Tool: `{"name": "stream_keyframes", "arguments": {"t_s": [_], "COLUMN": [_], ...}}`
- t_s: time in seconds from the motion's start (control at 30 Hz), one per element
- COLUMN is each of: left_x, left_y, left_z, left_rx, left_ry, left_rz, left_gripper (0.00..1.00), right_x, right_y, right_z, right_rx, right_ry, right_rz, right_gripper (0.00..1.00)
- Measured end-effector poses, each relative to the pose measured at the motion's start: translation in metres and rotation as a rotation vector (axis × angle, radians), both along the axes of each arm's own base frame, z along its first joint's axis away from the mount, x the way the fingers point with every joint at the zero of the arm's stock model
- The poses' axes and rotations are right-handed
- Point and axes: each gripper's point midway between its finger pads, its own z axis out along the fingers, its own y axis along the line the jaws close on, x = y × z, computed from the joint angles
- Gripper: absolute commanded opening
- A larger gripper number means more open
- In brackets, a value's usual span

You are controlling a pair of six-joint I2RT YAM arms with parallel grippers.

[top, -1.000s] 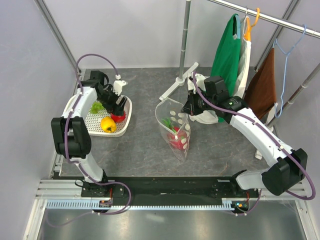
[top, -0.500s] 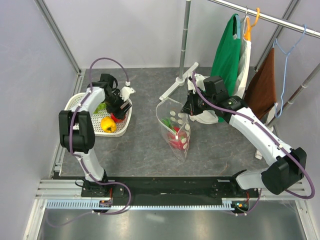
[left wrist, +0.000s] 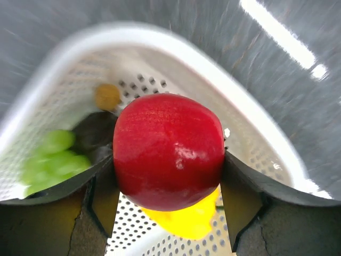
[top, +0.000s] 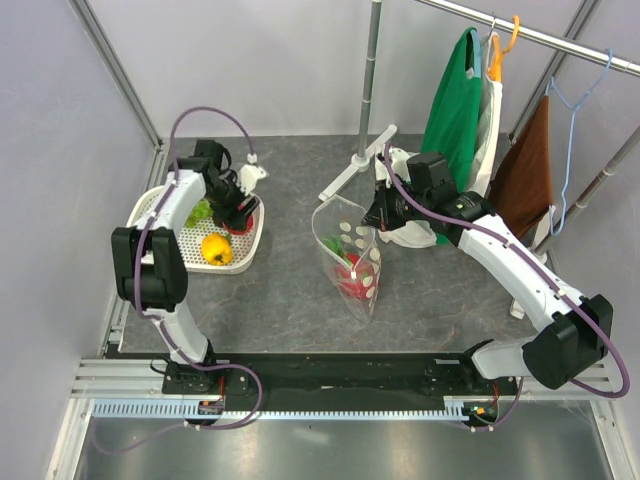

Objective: Place the food in the zip-top bag and seal the zipper
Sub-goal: Pick up the fake vegetable from the bin, then place the fake vegetable in the zipper food storage bag.

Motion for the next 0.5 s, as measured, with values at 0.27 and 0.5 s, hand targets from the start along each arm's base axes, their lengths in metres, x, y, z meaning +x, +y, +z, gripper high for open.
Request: {"name": "stream_keyframes", "arguments": {"t_s": [0.27, 0.5], "left_x": [0.006, -0.086], "left_y": [-0.086, -0.211], "left_z": [0.206, 0.288], "left_rx": [-0.392, -0.725], "left_ry": [-0.363, -0.311], "left_rz": [-0.065, -0.317], "left_gripper": [0.33, 0.34], "right_x": [0.0, 0.0], "right_y": [0.0, 0.0], "right_z": [0.0, 0.0], "right_rx": [0.002, 0.008], "right_ry": [0.003, 0.012], "right_rz": [-0.003, -0.014], "right_gripper": [0.0, 0.0]}}
